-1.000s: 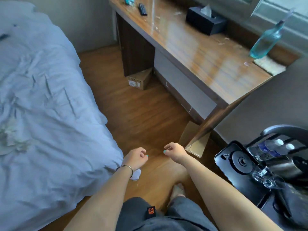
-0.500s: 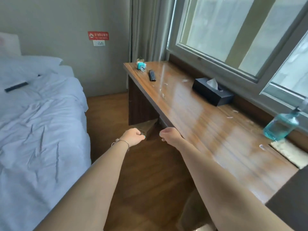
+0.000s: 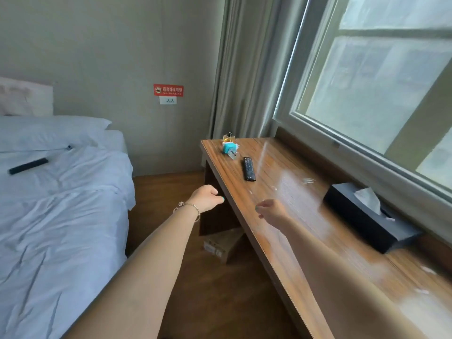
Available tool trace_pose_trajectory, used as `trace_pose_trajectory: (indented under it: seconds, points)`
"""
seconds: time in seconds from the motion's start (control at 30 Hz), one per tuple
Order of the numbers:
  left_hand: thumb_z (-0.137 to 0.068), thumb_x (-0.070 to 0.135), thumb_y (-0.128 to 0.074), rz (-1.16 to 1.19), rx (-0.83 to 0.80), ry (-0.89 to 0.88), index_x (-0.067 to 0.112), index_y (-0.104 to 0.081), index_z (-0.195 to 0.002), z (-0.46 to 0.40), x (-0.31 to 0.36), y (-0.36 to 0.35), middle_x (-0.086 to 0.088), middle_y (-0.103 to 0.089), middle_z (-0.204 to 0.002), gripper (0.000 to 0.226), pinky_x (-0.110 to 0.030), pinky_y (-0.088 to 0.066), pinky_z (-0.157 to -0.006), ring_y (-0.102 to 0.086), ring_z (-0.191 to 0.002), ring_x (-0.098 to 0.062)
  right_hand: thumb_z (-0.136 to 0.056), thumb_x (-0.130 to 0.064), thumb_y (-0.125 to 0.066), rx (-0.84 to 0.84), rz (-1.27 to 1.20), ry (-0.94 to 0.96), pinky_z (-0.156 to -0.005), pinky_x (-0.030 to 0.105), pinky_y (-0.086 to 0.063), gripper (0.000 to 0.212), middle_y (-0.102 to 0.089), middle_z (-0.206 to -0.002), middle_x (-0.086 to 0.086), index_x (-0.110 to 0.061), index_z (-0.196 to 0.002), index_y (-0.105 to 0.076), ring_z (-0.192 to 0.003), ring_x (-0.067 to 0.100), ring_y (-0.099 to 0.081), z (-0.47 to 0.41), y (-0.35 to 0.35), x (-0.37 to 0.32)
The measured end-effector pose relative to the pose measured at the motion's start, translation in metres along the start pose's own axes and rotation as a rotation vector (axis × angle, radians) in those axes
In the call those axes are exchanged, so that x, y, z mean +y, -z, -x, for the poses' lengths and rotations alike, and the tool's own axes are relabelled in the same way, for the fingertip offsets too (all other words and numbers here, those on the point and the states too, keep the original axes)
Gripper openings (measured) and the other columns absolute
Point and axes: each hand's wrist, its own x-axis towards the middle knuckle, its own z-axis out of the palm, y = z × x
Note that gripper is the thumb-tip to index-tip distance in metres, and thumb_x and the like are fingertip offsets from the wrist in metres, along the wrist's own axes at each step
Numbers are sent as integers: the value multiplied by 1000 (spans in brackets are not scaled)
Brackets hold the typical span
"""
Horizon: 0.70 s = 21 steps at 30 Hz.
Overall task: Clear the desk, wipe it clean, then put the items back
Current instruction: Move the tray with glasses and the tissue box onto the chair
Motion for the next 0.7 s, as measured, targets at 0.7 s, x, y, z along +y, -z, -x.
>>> trace_pose_trajectory:
  seconds: [0.7]
  points:
    - [-89,24,-66,11,-197,-152,23,-43,-141,-373,-7,97,-5,-44,-143,57,-33,-44,-103,-47,-127,-20,-86,-14,-65,204,-42,-50,-98,28,-44,44,-53,-131,0,-22,-128,-55,-117,13,-49,-282,-56,-140]
